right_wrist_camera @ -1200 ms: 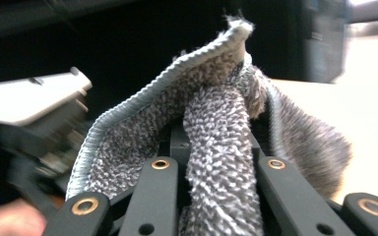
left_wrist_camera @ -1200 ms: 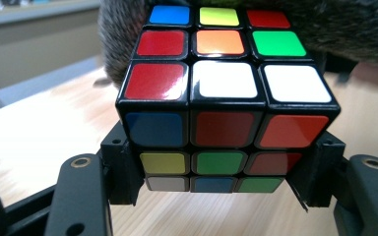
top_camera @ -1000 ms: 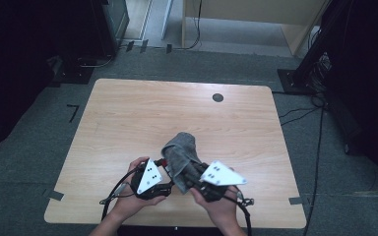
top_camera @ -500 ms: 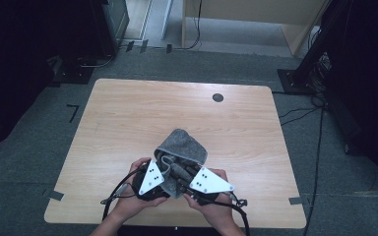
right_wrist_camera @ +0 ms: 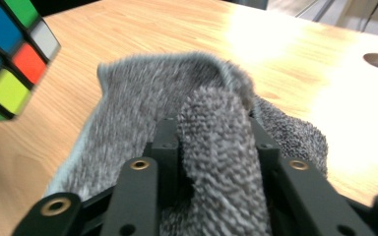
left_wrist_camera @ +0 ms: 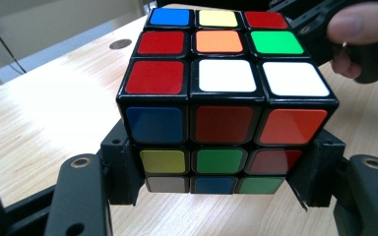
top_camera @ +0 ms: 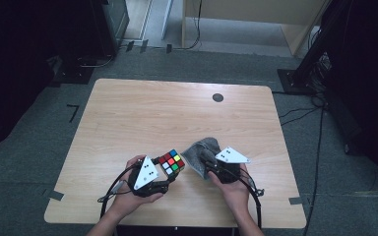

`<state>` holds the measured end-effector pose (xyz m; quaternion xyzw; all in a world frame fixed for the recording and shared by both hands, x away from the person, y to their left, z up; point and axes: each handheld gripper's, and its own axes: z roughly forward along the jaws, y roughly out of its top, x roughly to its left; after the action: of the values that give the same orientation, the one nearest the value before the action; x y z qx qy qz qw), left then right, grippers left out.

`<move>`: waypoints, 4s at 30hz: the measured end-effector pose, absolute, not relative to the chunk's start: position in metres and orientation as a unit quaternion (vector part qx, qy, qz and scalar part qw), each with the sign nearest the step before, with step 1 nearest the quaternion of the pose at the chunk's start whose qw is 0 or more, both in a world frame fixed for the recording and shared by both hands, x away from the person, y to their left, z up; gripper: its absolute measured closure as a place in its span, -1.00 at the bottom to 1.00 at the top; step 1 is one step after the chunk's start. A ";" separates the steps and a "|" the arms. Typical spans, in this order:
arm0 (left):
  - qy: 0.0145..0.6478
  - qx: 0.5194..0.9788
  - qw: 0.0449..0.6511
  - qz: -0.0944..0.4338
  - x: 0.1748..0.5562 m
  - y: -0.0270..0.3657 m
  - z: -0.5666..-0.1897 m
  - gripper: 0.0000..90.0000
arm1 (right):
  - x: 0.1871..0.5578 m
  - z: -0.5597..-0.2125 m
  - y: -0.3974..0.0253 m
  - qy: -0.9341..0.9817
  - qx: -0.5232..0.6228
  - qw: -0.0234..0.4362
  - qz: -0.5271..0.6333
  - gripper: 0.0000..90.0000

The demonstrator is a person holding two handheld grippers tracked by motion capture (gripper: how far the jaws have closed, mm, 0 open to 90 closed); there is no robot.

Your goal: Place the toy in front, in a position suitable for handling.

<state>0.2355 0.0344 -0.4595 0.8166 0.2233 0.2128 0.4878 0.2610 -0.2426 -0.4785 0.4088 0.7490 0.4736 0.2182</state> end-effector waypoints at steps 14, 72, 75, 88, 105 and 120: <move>0.330 0.742 0.575 0.100 0.257 0.068 -0.447 -0.24 | 0.245 -0.463 -0.233 0.706 0.352 0.248 0.562 -0.33; 0.211 0.808 0.491 0.249 0.239 0.043 -0.462 -0.59 | 0.230 -0.448 -0.206 0.699 0.369 0.132 0.598 -0.22; 0.199 0.810 0.483 0.268 0.237 0.041 -0.463 -0.59 | 0.229 -0.445 -0.203 0.703 0.376 0.098 0.596 -0.22; 0.143 0.812 0.454 0.338 0.224 0.032 -0.468 -0.49 | 0.228 -0.451 -0.186 0.725 0.391 0.042 0.565 -0.23; 0.140 0.802 0.472 0.337 0.223 0.036 -0.465 -0.25 | 0.230 -0.451 -0.189 0.712 0.405 0.032 0.573 -0.26; 0.250 0.797 0.485 0.257 0.251 0.063 -0.463 -0.25 | 0.256 -0.460 -0.243 0.749 0.408 0.191 0.486 -0.34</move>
<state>0.2507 0.0628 -0.4628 0.7973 0.2504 0.2570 0.4853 0.2562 -0.2428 -0.4604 0.4076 0.7492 0.4858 0.1911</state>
